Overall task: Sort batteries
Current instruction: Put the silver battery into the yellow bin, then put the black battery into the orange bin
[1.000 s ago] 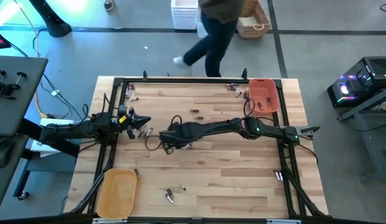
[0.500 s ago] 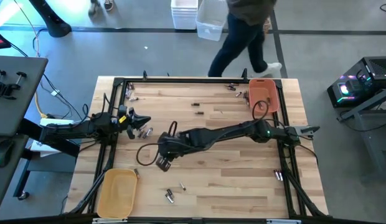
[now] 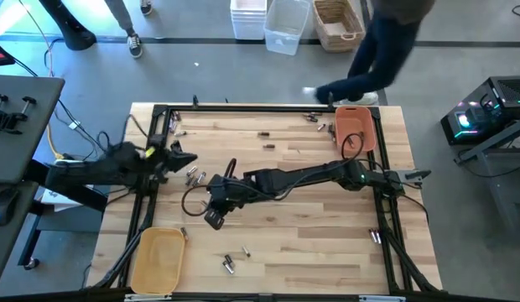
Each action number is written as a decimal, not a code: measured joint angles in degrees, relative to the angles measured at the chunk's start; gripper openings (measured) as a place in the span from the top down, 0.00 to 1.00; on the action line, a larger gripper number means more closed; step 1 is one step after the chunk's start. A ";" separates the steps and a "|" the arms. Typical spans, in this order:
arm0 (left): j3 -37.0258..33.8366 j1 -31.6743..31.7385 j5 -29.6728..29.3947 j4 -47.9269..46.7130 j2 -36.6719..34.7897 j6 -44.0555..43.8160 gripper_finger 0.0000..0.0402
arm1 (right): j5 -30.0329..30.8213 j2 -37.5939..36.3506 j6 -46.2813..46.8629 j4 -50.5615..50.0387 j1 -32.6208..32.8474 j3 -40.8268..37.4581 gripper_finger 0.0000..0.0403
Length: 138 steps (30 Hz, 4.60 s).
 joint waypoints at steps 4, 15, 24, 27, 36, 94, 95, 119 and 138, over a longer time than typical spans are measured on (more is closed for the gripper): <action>16.41 -2.61 9.04 -28.67 9.62 2.27 1.00 | 2.85 -2.42 -0.94 -3.57 -0.57 0.00 0.96; 33.55 -27.05 14.98 -70.44 38.67 -12.27 1.00 | 10.64 -10.06 -8.03 -16.08 -3.65 0.00 0.96; 33.59 -49.58 13.80 -61.14 51.74 -34.87 1.00 | 11.36 -11.43 -11.64 -20.25 -4.04 0.00 0.96; 32.16 -52.65 13.59 -55.68 55.54 -38.76 1.00 | 11.40 -11.43 -12.23 -20.39 -4.04 0.00 0.96; 31.76 -51.13 13.34 -48.88 68.32 -39.47 1.00 | 10.31 -11.43 -13.53 -20.49 -4.28 0.00 0.96; 44.00 -43.45 -27.19 -69.01 35.39 -41.66 1.00 | -2.38 5.10 -2.29 36.19 2.71 -17.58 0.81; 44.00 -43.45 -27.19 -69.07 35.39 -41.55 1.00 | -2.30 5.10 -2.95 36.44 2.72 -17.57 0.76; 43.75 -8.09 -13.07 -73.87 48.07 -2.87 1.00 | 10.36 -25.06 -19.94 -4.99 -6.63 -17.59 0.38; 43.84 -8.10 17.82 -47.83 61.22 7.56 0.85 | -15.61 -30.15 -46.70 -26.14 -22.19 -24.42 0.38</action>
